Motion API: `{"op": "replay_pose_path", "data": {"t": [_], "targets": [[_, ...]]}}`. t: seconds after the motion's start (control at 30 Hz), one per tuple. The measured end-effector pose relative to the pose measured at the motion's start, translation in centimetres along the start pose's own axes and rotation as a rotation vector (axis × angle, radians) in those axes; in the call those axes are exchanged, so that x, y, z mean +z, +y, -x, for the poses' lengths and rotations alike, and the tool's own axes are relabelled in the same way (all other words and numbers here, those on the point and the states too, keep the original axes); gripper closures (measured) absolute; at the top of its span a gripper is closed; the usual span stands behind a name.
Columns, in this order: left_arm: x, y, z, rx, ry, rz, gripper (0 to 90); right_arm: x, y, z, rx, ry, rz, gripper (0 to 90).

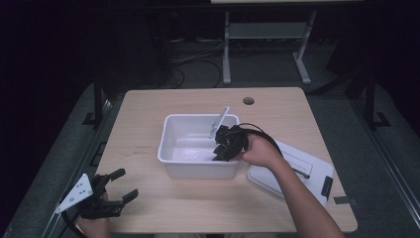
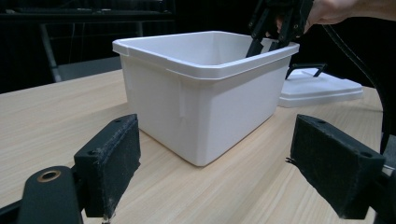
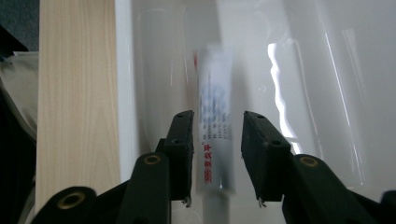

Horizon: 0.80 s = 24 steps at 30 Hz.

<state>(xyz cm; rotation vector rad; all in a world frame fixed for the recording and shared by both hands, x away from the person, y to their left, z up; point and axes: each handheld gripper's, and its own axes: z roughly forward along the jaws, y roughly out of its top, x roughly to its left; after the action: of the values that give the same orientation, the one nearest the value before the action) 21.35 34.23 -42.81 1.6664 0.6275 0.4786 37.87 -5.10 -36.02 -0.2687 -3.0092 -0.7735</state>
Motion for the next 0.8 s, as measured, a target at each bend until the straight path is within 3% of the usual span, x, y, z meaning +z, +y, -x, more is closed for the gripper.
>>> {"op": "replay_pose_path", "data": {"t": [0.5,0.8], "targets": [[0.1,0.0,0.0,0.001,0.000,-0.003,15.7,-1.0,0.2,-0.1,0.006,-0.009,0.013,62.1],[0.1,0.0,0.1,0.001,0.001,-0.002,15.7,-2.0,0.0,-0.2,0.023,-0.019,0.035,55.6]]}}
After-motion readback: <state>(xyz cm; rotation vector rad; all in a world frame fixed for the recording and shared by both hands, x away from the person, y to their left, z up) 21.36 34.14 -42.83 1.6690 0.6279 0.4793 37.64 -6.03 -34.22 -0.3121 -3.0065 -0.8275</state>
